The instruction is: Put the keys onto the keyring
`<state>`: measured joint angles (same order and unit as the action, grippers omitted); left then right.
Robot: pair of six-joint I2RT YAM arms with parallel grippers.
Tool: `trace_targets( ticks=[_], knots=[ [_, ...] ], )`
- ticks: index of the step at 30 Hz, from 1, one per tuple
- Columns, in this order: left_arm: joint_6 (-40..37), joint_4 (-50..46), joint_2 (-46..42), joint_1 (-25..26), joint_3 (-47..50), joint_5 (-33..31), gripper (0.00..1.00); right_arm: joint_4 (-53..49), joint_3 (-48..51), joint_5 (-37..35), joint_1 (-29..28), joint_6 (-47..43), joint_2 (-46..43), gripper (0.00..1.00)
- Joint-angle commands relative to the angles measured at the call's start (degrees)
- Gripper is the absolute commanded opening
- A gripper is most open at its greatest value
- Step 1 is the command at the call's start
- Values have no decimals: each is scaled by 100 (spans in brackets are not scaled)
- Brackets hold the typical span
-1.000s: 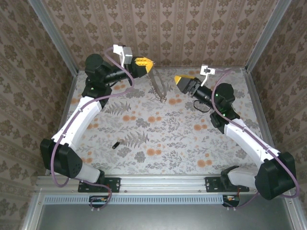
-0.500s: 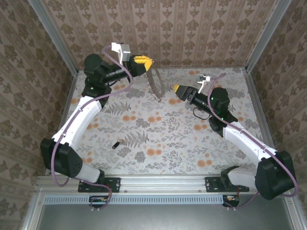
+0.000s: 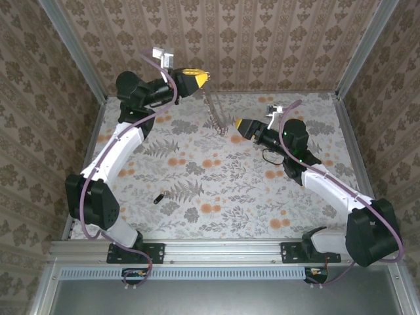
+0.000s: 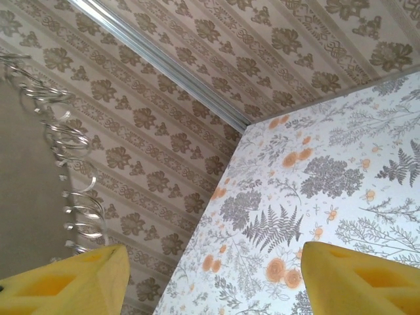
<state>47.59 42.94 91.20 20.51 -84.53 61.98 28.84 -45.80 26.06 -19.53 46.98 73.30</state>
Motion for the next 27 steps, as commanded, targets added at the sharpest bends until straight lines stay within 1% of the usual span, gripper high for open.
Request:
trace_targets(
  ticks=[1,6,13,15,18,20,22,24,27],
  knots=[
    [768,854,-25,-65,-133,74,0,15,-261,106,11,-93,68,71],
    [605,643,-164,-74,-38,111,0,58,-449,256,10,-137,86,70],
    [-268,-411,-339,-76,-77,409,0,289,-1320,796,10,-169,323,64],
    [-647,-925,-368,-74,-180,543,0,390,-1564,973,1,-163,395,61],
    [-1507,-2092,-421,-74,-398,716,0,569,-1866,1208,1,-141,501,57],
    [-2107,-2900,-424,-74,-601,834,0,766,-2026,1381,-7,-104,590,51],
    [-2531,-3490,-393,-74,-782,933,0,958,-2177,1565,-12,-37,721,46],
    [-2788,-3848,-348,-74,-899,1021,0,1133,-2344,1780,-7,57,898,43],
    [-2885,-4063,-246,-74,-1034,1186,0,1424,-2572,2009,-25,302,1127,37]
  ],
)
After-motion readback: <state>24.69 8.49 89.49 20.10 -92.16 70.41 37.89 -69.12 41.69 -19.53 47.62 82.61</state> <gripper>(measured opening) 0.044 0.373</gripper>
